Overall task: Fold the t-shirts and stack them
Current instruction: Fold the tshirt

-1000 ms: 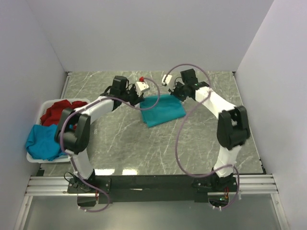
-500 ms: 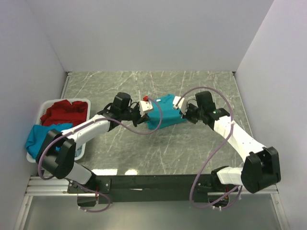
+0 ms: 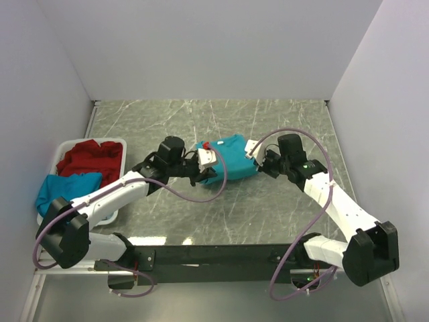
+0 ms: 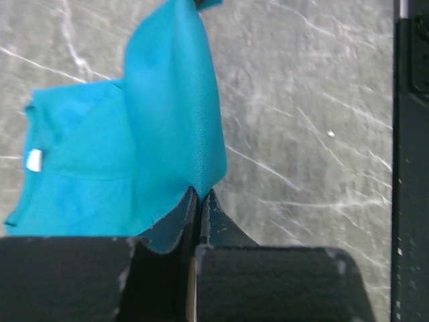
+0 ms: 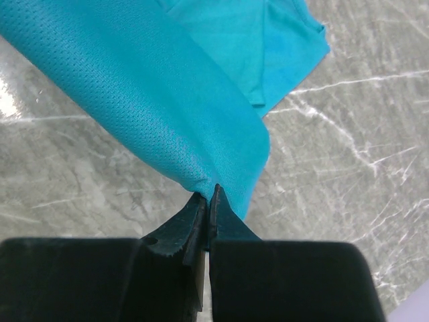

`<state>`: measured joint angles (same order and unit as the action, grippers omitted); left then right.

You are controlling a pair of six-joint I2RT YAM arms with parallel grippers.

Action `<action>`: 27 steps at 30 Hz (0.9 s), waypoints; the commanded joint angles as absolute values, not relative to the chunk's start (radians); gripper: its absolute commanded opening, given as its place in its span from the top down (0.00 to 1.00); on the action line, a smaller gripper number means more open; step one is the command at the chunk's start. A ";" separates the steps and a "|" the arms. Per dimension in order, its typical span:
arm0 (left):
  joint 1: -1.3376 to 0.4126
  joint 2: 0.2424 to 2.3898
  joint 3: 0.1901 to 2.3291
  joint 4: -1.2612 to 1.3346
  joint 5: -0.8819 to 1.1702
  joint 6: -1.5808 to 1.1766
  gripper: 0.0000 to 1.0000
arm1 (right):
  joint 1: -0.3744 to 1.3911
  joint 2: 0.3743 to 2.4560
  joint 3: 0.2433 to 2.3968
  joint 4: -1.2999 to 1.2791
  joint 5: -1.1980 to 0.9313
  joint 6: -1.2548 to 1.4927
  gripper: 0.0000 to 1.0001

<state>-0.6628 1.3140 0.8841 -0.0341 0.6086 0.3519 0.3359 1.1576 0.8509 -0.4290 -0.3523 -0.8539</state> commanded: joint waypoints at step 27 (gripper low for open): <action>-0.448 1.603 1.138 0.003 0.581 0.433 1.00 | 0.333 1.595 1.285 -0.408 -0.281 -0.882 1.00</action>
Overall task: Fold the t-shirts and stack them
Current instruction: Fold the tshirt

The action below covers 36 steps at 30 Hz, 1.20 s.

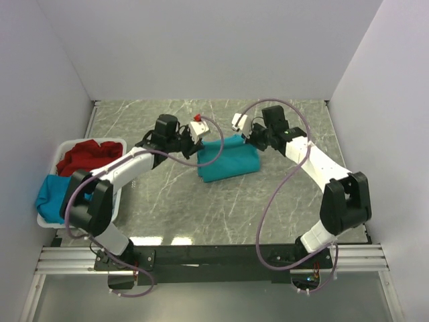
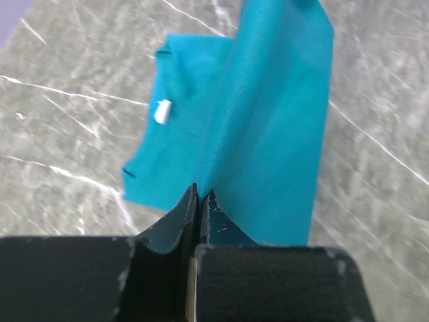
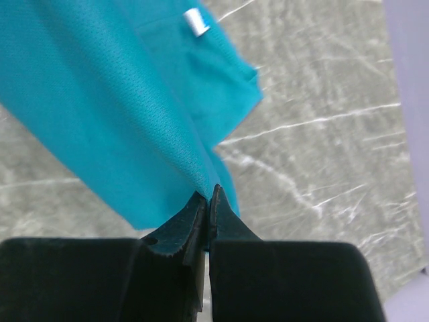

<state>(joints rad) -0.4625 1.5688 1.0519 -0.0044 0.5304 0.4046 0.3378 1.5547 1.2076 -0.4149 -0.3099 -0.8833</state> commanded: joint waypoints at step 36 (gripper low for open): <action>-0.709 1.292 0.813 0.008 0.539 0.354 1.00 | 0.334 1.143 0.831 -0.486 -0.361 -1.003 1.00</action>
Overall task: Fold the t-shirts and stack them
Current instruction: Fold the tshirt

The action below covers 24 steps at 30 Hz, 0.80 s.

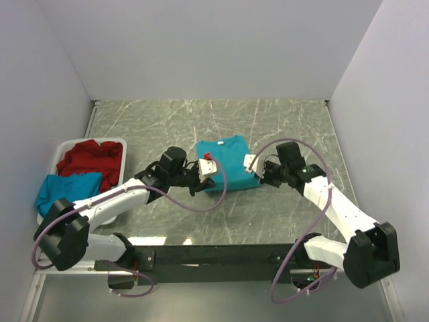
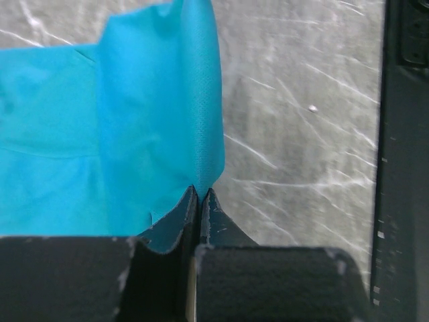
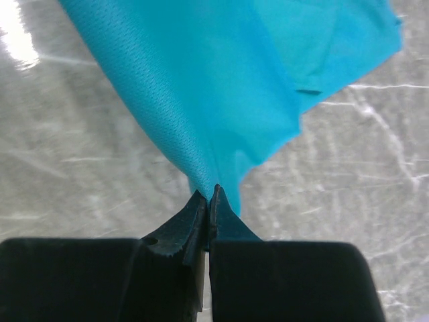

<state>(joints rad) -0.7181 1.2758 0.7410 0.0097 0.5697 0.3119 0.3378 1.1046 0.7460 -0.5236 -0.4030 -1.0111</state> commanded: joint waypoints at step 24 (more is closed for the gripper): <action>-0.400 1.732 1.149 0.077 0.607 0.388 1.00 | 0.307 1.778 1.403 -0.451 -0.308 -0.928 1.00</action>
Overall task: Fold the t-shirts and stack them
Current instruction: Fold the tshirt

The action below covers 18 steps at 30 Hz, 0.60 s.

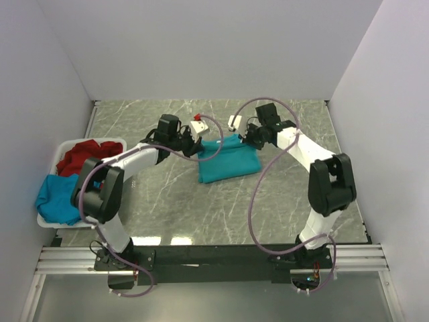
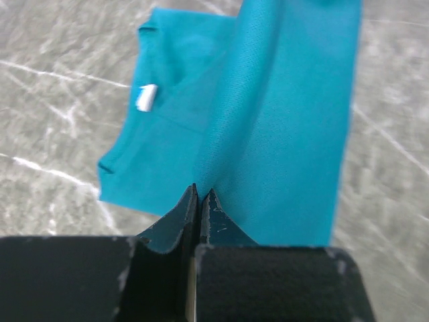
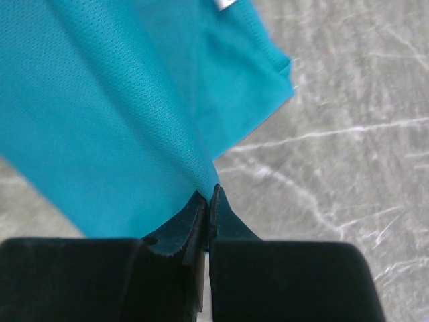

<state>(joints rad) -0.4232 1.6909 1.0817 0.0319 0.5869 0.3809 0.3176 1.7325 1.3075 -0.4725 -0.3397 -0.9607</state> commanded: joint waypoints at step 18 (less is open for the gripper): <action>-0.328 2.008 1.411 0.029 0.569 0.348 1.00 | 0.310 2.072 1.657 -0.410 -0.249 -0.848 1.00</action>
<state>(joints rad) -0.3351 2.0003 1.3460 0.0433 0.5739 0.3660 0.3161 2.0590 1.5921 -0.4389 -0.2745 -0.8757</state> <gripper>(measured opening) 0.043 0.026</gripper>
